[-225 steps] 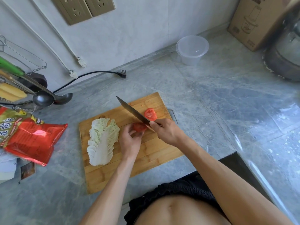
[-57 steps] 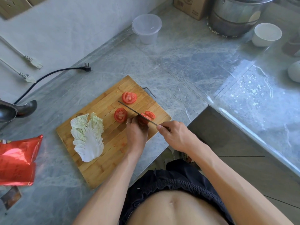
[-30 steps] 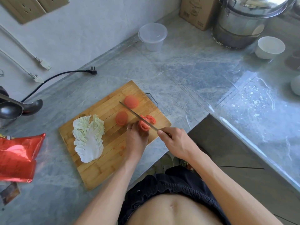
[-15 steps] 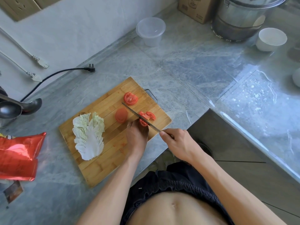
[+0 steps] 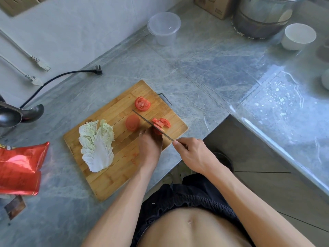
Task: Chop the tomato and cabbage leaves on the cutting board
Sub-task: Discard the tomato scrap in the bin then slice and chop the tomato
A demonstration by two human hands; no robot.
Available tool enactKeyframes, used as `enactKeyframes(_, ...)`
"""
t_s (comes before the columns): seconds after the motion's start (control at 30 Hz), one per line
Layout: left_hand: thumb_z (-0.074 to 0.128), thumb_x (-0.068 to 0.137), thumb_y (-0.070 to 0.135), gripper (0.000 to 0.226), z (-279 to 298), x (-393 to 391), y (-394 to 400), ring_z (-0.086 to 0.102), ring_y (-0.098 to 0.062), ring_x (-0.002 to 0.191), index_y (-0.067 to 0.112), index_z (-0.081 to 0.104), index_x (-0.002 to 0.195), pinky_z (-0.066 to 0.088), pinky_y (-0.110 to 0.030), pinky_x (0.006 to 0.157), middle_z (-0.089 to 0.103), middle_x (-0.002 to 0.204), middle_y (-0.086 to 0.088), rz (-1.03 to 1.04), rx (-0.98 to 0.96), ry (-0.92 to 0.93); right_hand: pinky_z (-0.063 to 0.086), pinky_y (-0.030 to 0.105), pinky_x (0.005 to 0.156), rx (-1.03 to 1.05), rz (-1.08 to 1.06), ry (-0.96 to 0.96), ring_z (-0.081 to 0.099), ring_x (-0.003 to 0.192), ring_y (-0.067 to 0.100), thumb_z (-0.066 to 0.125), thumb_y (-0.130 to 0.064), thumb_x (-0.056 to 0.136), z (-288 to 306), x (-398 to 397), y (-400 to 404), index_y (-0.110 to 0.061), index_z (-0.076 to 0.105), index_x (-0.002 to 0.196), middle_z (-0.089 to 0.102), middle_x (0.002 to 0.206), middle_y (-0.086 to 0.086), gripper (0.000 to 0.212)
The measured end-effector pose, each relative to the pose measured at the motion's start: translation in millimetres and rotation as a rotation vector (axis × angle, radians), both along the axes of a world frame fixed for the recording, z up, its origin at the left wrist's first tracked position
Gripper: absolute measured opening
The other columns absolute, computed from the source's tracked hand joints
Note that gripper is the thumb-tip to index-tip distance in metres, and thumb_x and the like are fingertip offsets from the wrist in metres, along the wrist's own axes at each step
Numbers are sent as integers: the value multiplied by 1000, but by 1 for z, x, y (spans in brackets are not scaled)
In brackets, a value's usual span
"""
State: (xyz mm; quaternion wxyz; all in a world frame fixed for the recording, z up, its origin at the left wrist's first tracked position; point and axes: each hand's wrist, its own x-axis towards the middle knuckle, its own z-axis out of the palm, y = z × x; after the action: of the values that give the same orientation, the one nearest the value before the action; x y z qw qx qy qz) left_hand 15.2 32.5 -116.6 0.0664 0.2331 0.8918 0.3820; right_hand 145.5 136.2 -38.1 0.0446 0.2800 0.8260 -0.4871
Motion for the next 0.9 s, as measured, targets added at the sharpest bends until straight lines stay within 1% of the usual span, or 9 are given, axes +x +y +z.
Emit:
enactKeyframes(0.1, 70, 86, 15, 18, -2, -2, 0, 63, -16, 95, 10, 70, 104, 48, -23, 82, 71, 102, -3, -6, 31, -42, 34, 31, 52, 14, -4, -34, 38, 49, 14, 45, -38, 104, -4, -4, -2, -24, 41, 60, 43, 55, -6, 47)
enactKeyframes(0.2, 71, 86, 20, 20, -8, -5, -1, 65, -17, 95, 10, 71, 104, 51, -26, 82, 72, 101, -3, -15, 7, -40, 35, 32, 52, 22, -8, -44, 40, 49, 15, 44, -39, 104, -7, -8, -2, -23, 46, 61, 44, 55, -5, 45)
enactKeyframes(0.27, 70, 87, 19, 17, -8, -5, -1, 65, -15, 94, 12, 71, 102, 49, -20, 80, 72, 99, -1, -26, 18, -32, 36, 32, 52, 13, -22, -52, 41, 50, 17, 44, -39, 104, -7, -13, -2, -14, 53, 68, 46, 56, -2, 44)
enactKeyframes(0.37, 69, 87, 16, 8, -4, -4, -1, 62, -14, 87, 11, 71, 94, 38, -4, 72, 72, 91, 1, -19, 20, -5, 35, 30, 52, -19, -42, -40, 41, 52, 16, 44, -38, 104, -6, -25, -2, -8, 52, 70, 47, 58, -1, 46)
enactKeyframes(0.47, 70, 87, 17, 9, -7, -5, -1, 61, -17, 83, 9, 69, 90, 36, -9, 66, 70, 86, -2, 13, -4, -44, 36, 30, 55, -75, -65, -7, 40, 55, 16, 45, -37, 104, -5, -32, 2, -4, 54, 73, 47, 60, 0, 46)
enactKeyframes(0.57, 71, 87, 17, 9, -9, -8, -2, 61, -17, 86, 9, 67, 90, 40, -13, 69, 70, 88, -3, 49, -2, -84, 37, 31, 57, -99, -61, 41, 42, 57, 15, 45, -37, 105, -2, -31, 7, -17, 51, 65, 50, 62, 3, 44)
enactKeyframes(0.7, 68, 89, 21, 7, -5, -11, -5, 56, -10, 82, 15, 65, 89, 42, -13, 68, 65, 89, 0, 59, -11, -125, 42, 29, 56, -127, -98, 85, 45, 51, 10, 45, -39, 105, 5, -29, 20, 0, 61, 85, 57, 65, 8, 47)
enactKeyframes(0.8, 76, 82, 31, 35, 3, -11, -6, 54, -8, 91, 17, 65, 112, 44, -13, 78, 59, 107, -2, 37, -12, -159, 43, 31, 56, -124, -144, 107, 46, 51, 12, 46, -41, 104, 9, -29, 36, 0, 59, 81, 58, 62, 3, 49)
enactKeyframes(0.9, 81, 74, 43, 68, 10, -12, 1, 49, -24, 118, 18, 55, 132, 45, -32, 95, 51, 129, -10, -33, -115, -77, 45, 34, 58, -104, -183, 91, 47, 52, 13, 45, -44, 104, 6, -30, 50, 2, 63, 86, 58, 62, 1, 52)
